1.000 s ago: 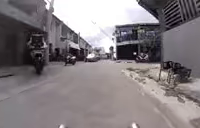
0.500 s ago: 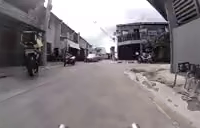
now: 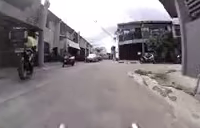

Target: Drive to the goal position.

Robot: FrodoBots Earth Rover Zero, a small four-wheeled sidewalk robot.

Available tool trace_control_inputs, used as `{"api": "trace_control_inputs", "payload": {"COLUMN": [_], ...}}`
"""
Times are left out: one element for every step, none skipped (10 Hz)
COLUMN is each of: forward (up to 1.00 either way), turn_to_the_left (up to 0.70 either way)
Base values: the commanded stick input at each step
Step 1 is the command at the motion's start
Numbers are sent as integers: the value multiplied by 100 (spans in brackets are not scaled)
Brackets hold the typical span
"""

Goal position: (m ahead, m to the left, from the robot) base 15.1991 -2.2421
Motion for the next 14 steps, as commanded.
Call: {"api": "trace_control_inputs", "payload": {"forward": [100, 100, 100, 100, 100, 100, 100, 100, 100, 100, 100, 100, 100, 100], "turn_to_the_left": [2, 2, 2, 2, 2, 2, 2, 2, 2, 2, 2, 2, 2, 2]}}
